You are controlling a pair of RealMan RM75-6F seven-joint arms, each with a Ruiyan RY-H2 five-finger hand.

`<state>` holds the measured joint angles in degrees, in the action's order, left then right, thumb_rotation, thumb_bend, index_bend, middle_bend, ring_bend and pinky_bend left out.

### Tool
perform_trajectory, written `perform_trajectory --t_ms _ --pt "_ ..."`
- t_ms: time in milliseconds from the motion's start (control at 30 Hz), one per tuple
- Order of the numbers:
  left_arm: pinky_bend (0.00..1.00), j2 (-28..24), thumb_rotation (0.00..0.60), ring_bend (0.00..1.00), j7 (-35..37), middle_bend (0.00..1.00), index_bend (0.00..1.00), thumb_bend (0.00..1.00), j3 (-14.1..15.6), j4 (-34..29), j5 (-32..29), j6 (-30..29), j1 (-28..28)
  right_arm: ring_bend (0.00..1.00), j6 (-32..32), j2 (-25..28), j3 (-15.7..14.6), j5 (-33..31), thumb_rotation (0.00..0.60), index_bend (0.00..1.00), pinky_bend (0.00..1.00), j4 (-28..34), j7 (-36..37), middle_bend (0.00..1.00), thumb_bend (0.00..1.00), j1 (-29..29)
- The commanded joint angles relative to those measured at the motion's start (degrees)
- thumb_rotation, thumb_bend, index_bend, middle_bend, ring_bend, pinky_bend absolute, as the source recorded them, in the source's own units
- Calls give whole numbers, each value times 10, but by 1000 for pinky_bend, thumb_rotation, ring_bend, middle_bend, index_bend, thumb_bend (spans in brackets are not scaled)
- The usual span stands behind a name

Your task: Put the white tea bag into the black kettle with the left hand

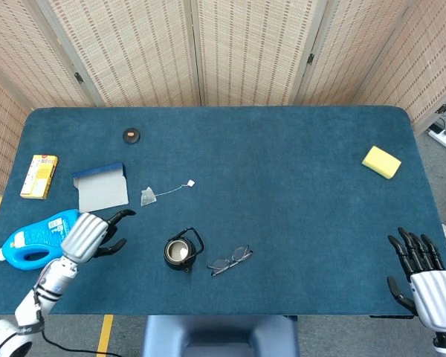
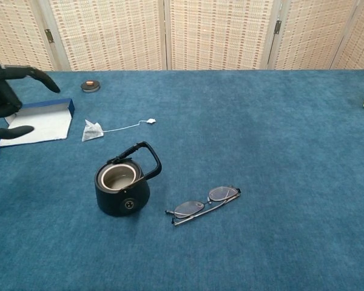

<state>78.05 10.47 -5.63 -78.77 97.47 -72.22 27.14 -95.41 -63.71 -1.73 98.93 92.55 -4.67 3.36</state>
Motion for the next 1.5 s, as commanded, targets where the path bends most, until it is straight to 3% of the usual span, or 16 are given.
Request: perform_trajectory --t_ms 33,300,533,633,1000,1233,1500 --pt "1000 44 600 1000 -10 1000 377 367 -26 29 -28 32 38 0 -7 -9 2 2 600 0 0 -1 -13 0 443 4" --pt "1000 89 600 1000 -14 1000 391 377 -64 64 -93 117 106 0 13 4 14 -30 600 0 0 4 16 0 443 -5" --pt "1000 138 600 1000 22 1000 406 418 -75 161 -111 153 156 0 30 8 22 -52 600 0 0 9 25 0 442 -12" --pt "1000 167 600 1000 15 1000 406 431 -73 228 -116 173 181 0 40 9 27 -67 600 0 0 11 26 0 442 -15" --pt "1000 251 600 1000 66 1000 398 432 -66 374 -131 245 255 0 54 18 36 -89 600 0 0 11 53 0 442 -22" --pt "1000 289 600 1000 122 1000 392 431 -56 437 -124 248 284 0 53 22 39 -96 600 0 0 9 68 0 442 -21" --pt "1000 347 600 1000 133 1000 388 432 -39 515 -117 253 310 0 50 23 37 -92 600 0 0 8 73 0 442 -20"
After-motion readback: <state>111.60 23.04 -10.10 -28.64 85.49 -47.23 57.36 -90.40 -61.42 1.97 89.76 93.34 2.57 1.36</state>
